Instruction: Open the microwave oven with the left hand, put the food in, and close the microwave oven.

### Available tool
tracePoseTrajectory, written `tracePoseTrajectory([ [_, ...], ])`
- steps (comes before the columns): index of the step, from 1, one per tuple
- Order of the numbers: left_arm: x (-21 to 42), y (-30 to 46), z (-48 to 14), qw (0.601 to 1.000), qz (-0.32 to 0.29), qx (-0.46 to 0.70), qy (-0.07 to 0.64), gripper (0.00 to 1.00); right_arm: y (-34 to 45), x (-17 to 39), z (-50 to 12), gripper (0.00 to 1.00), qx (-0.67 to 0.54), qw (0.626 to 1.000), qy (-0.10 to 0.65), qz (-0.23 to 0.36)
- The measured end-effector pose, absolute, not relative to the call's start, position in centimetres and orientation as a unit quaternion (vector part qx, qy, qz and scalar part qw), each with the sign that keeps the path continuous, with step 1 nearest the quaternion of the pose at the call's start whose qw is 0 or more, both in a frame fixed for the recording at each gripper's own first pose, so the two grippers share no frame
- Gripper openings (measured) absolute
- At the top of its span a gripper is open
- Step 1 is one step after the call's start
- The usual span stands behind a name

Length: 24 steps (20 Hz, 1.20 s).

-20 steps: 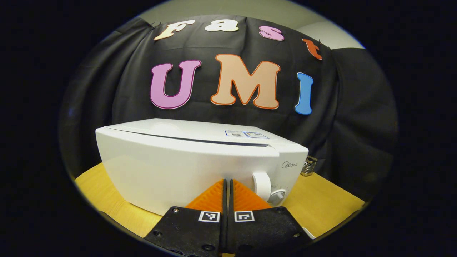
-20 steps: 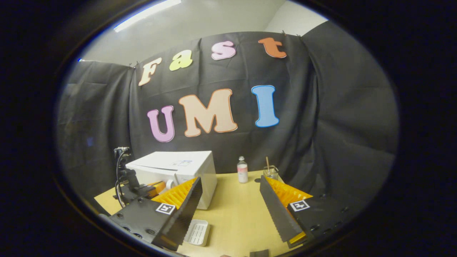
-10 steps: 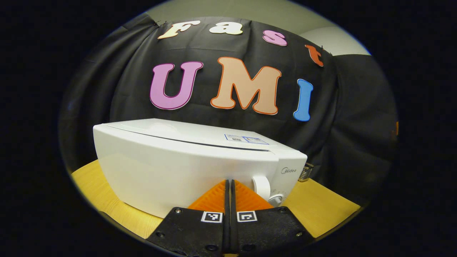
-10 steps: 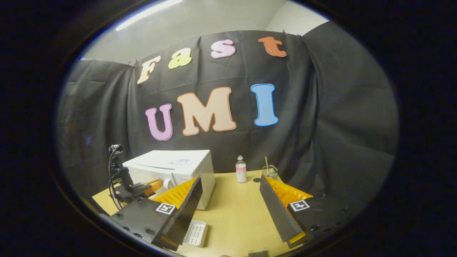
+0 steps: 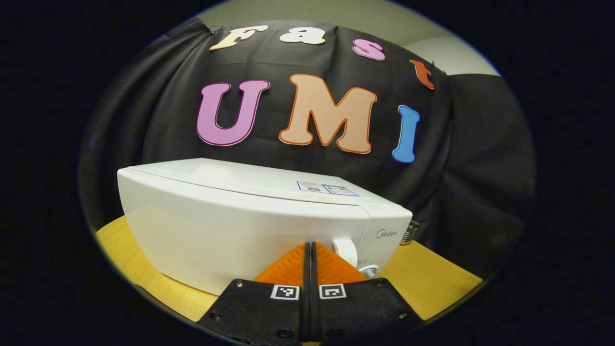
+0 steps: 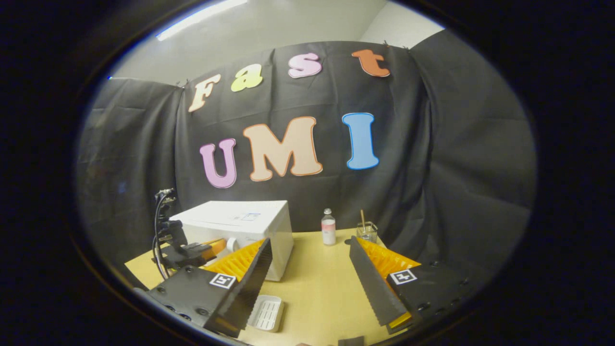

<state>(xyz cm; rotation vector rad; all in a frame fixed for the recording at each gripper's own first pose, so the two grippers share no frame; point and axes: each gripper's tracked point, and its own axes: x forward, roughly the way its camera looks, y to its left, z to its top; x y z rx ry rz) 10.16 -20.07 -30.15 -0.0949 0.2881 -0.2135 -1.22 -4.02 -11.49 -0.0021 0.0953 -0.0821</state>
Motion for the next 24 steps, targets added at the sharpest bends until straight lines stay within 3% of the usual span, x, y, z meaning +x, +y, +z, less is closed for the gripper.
tracePoseTrajectory([
  [1, 10.1, -20.0, -30.2, 0.983, -0.109, -0.041, 0.145, 0.01, -3.9, -1.3, -11.5, 0.92, -0.001, 0.998, 0.047, -0.038],
  [2, 10.1, -19.7, -30.0, 0.983, -0.106, -0.035, 0.145, 0.01, -3.7, -1.2, -11.4, 1.00, 0.001, 0.998, 0.045, -0.037],
  [3, 10.0, -19.3, -29.7, 0.984, -0.102, -0.029, 0.142, 0.01, -3.6, -1.1, -11.3, 0.92, 0.004, 0.998, 0.043, -0.035],
  [6, 9.0, -17.3, -28.5, 0.987, -0.084, -0.017, 0.139, 0.01, -3.5, -0.9, -11.5, 0.92, 0.010, 0.999, 0.035, -0.036],
  [7, 8.4, -16.4, -28.1, 0.987, -0.075, -0.018, 0.140, 0.01, -3.5, -0.8, -11.6, 1.00, 0.010, 0.999, 0.031, -0.038],
  [10, 6.4, -15.3, -25.7, 0.986, -0.087, -0.033, 0.138, 0.05, -2.3, -0.4, -12.1, 0.92, 0.011, 0.999, 0.026, -0.028],
  [12, 5.2, -14.6, -23.1, 0.987, -0.097, -0.027, 0.122, 0.26, -1.3, 0.0, -12.0, 0.92, 0.008, 1.000, 0.022, -0.017],
  [16, 3.0, -13.2, -18.7, 0.989, -0.106, -0.013, 0.105, 0.49, 0.7, 0.2, -11.4, 0.92, 0.009, 1.000, 0.021, 0.008],
  [17, 2.3, -12.8, -17.3, 0.989, -0.108, -0.017, 0.099, 0.61, 0.8, 0.0, -11.2, 0.92, 0.007, 1.000, 0.021, 0.012],
  [19, 1.5, -10.8, -14.5, 0.993, -0.088, -0.017, 0.080, 0.98, 0.9, -0.1, -10.8, 0.92, 0.004, 1.000, 0.022, 0.013],
  [20, 1.3, -9.8, -13.2, 0.994, -0.076, -0.010, 0.071, 0.94, 1.1, -0.1, -10.5, 0.92, 0.002, 1.000, 0.024, 0.014],
  [21, 0.8, -8.9, -12.1, 0.996, -0.065, 0.002, 0.064, 0.94, 1.2, -0.3, -10.3, 0.92, 0.000, 1.000, 0.026, 0.016],
  [22, 0.7, -8.1, -11.2, 0.997, -0.056, 0.010, 0.059, 0.96, 1.3, -0.3, -10.0, 0.99, -0.002, 0.999, 0.030, 0.019],
  [24, 0.3, -7.1, -9.8, 0.998, -0.045, 0.014, 0.050, 0.95, 1.5, -0.4, -9.5, 0.99, -0.002, 0.999, 0.037, 0.024],
])
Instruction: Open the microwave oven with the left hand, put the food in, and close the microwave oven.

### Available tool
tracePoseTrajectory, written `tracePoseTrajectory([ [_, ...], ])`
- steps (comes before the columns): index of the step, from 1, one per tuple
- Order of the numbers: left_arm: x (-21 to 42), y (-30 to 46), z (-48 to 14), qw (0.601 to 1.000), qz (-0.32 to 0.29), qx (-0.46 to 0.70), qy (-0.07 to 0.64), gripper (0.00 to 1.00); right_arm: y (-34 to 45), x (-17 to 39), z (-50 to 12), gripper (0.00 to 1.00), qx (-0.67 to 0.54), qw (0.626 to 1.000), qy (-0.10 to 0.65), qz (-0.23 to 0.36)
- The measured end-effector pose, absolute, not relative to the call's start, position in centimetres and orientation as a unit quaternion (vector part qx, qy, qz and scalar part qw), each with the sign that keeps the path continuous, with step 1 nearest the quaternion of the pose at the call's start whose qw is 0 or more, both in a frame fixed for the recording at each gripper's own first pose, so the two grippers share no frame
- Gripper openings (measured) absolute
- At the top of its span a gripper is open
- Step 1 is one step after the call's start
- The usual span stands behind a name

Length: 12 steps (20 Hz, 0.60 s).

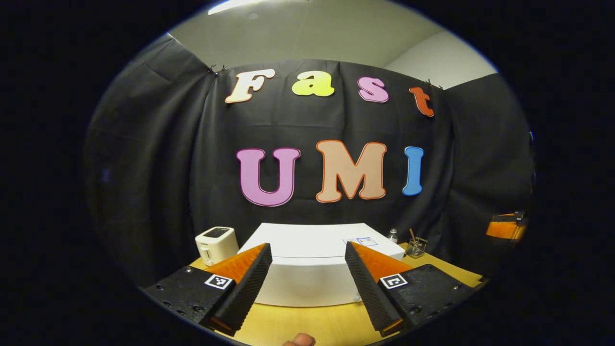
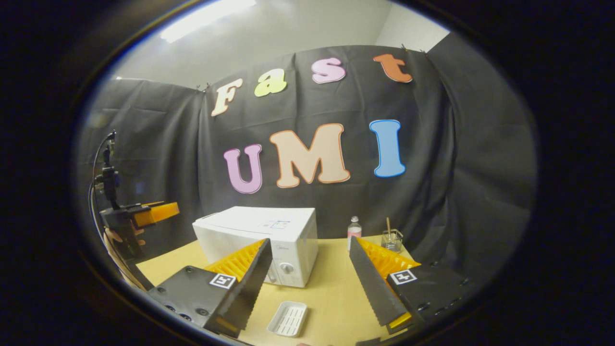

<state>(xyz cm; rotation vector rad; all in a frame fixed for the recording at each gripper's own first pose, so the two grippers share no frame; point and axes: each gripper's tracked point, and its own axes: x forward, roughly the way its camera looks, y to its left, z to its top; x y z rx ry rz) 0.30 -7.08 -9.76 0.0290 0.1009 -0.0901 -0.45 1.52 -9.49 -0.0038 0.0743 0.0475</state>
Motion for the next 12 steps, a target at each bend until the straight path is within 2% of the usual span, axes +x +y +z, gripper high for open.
tracePoseTrajectory([
  [1, 0.1, -6.7, -9.4, 0.998, -0.042, 0.014, 0.050, 0.96, 1.7, -0.6, -9.2, 0.92, -0.001, 0.999, 0.040, 0.027],
  [5, 0.1, -5.5, -8.9, 0.998, -0.030, 0.009, 0.055, 0.95, 1.4, -0.6, -7.2, 0.91, -0.008, 0.999, 0.043, 0.021],
  [11, 0.3, -5.6, -8.9, 0.998, -0.032, -0.008, 0.056, 0.95, 2.2, -1.3, -6.0, 0.92, -0.024, 0.999, 0.040, 0.021],
  [12, 0.2, -5.7, -9.0, 0.998, -0.033, -0.011, 0.056, 0.95, 2.3, -1.4, -6.0, 0.99, -0.025, 0.999, 0.040, 0.022],
])
